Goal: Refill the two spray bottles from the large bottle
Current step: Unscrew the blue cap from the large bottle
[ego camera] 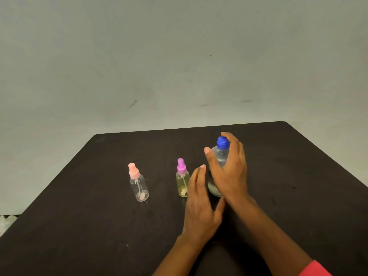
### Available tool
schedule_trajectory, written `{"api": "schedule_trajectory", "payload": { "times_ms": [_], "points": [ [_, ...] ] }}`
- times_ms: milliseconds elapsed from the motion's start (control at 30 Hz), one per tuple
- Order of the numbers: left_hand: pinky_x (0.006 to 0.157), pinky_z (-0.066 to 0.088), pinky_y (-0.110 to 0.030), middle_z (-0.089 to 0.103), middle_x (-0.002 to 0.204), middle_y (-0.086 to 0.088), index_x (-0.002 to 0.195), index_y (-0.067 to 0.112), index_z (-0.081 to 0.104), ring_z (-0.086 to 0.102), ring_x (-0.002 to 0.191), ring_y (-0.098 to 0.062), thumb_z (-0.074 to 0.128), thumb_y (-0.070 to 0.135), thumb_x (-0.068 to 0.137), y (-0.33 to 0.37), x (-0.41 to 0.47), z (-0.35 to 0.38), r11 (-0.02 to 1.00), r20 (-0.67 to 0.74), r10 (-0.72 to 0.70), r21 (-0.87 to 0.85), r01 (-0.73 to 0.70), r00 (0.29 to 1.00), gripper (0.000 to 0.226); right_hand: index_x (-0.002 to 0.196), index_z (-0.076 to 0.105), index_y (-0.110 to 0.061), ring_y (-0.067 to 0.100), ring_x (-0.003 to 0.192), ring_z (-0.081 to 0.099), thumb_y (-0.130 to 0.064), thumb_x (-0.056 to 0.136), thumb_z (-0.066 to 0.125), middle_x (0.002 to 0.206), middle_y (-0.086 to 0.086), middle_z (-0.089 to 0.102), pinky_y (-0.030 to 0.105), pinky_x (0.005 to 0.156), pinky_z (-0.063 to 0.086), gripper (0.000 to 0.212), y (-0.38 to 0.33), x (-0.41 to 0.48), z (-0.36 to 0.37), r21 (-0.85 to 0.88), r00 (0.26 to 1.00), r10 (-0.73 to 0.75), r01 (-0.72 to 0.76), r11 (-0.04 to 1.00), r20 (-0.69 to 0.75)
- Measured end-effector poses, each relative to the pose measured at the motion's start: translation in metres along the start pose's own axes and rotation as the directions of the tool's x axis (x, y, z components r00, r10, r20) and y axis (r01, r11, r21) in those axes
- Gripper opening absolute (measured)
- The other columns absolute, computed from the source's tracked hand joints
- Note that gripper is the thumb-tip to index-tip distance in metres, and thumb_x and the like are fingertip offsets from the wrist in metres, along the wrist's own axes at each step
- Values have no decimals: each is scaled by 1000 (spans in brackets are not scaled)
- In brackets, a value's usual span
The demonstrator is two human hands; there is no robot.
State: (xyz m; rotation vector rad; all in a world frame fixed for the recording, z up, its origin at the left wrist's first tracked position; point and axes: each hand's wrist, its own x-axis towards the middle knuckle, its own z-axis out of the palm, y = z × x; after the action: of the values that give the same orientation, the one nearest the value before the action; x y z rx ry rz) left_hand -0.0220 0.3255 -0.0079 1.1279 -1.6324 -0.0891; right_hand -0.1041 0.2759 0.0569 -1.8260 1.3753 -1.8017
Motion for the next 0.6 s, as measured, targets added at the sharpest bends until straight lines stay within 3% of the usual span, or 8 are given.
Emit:
{"api": "schedule_trajectory", "payload": {
  "times_ms": [100,167,233,333,433,533,600],
  "points": [
    [114,13,-13,14,156,-1,149,25,7,7,144,1,50,56,89,10,6,16,991,68,-90,-89,96,994,79,111,60,-18,12,97,53,-34,87,69,107,-5,52,9,82,40,31,-1,12,-6,-7,999,-15,15,1000,-53],
    [115,15,-16,11,158,-1,150,25,3,9,145,-1,53,57,87,11,10,25,973,78,-168,-147,178,983,86,102,64,-20,13,96,54,-29,85,72,105,-2,56,8,81,40,21,-1,19,-10,3,998,15,-15,1000,-54],
    [116,21,-22,15,157,6,149,26,4,15,144,-1,64,44,86,10,16,30,948,82,-252,-179,263,964,89,98,65,-23,10,95,55,-25,84,73,102,-4,60,6,81,38,17,-2,23,-14,13,1000,29,-29,999,-10],
    [114,28,-27,26,153,6,149,21,15,26,140,-3,68,35,85,5,20,32,932,88,-317,-155,327,944,84,107,64,-25,8,99,58,-21,87,70,105,-7,63,17,88,45,21,-5,25,-19,55,993,86,-90,994,77],
    [113,28,-23,32,152,2,149,16,21,31,139,-6,55,64,80,5,19,31,929,101,-334,-134,346,937,91,118,59,-23,8,103,62,-16,93,62,110,-5,64,21,91,50,26,-8,27,-25,169,985,114,-136,976,133],
    [107,24,-9,35,149,5,148,17,22,29,134,0,58,61,78,6,20,30,923,95,-356,-124,365,930,90,115,56,-23,7,101,65,-11,96,57,111,-3,64,18,86,50,23,-10,35,-31,363,994,90,-108,926,67],
    [107,29,-16,38,147,5,147,17,26,33,133,-2,68,47,80,5,22,32,928,92,-346,-113,355,934,84,113,52,-24,8,97,66,-9,94,60,105,-1,64,17,84,50,26,-8,42,-36,413,991,129,-99,905,-45]
  ]
}}
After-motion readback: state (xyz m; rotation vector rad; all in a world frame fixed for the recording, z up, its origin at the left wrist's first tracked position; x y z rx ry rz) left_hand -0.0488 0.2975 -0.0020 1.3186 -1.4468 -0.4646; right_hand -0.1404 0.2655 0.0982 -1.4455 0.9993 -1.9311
